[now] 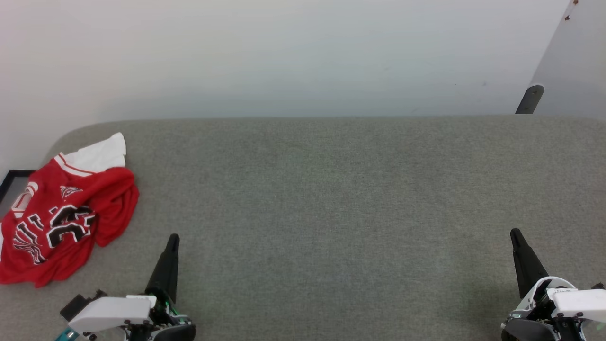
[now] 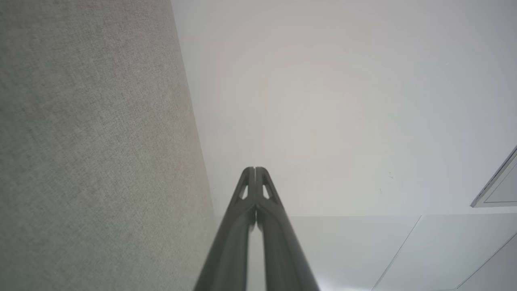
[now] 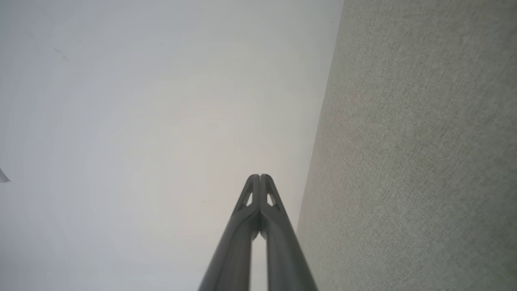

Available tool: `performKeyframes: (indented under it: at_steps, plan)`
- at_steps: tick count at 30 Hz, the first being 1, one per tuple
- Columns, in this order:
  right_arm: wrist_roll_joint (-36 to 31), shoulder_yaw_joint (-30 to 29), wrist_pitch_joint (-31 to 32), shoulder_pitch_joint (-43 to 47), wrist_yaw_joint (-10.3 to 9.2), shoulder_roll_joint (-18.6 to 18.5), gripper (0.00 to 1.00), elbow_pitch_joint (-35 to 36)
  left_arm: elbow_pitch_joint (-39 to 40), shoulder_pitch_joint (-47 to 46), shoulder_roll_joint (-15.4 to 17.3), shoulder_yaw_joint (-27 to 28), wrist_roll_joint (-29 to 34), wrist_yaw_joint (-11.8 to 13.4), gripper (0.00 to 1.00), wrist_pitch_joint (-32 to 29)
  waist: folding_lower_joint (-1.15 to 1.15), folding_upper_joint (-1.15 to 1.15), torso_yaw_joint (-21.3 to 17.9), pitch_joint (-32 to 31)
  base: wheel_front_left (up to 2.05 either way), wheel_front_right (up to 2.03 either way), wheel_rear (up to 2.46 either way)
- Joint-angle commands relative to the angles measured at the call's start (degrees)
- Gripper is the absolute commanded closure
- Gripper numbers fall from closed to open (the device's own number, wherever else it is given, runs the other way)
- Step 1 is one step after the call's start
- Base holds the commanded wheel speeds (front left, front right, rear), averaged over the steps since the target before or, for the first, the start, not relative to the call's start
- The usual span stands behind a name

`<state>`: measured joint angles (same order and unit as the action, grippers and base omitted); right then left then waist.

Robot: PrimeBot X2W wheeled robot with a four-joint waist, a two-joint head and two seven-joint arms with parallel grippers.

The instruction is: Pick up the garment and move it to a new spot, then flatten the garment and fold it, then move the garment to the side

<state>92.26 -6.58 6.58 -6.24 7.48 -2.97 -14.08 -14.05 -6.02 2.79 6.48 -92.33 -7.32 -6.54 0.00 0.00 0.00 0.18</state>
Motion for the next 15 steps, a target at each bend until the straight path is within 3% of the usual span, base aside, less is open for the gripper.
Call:
performKeyframes:
  at_steps: [1,12,13,14,15]
  plan:
    - [0.3,0.1,0.0,-0.2,0.02,0.2,1.0,0.0,0.0,-0.6,0.0,0.1,-0.2,-0.3,1.0,-0.1,0.0,0.0,0.0,0.0,0.0,0.0,0.0]
    - [0.3,0.1,0.0,-0.2,0.02,0.2,1.0,0.0,0.0,-0.6,0.0,0.1,-0.2,-0.3,1.0,-0.1,0.0,0.0,0.0,0.0,0.0,0.0,0.0]
    - [0.0,0.0,0.0,0.1,0.0,0.0,0.0,-0.1,-0.1,0.1,0.0,0.0,0.0,0.0,0.0,0.0,0.0,0.0,0.0,0.0,0.0,0.0,0.0]
    - [0.0,0.0,0.0,0.2,-0.01,0.0,1.0,-0.6,-0.4,0.4,-0.1,0.0,0.0,0.0,1.0,0.0,0.0,0.0,0.0,0.0,0.0,0.0,0.0]
    - [0.0,0.0,0.0,0.7,-0.02,0.1,0.0,-1.1,-1.0,0.9,-0.3,-0.1,0.0,0.0,0.0,0.0,0.0,0.0,0.0,0.0,0.0,0.0,0.0]
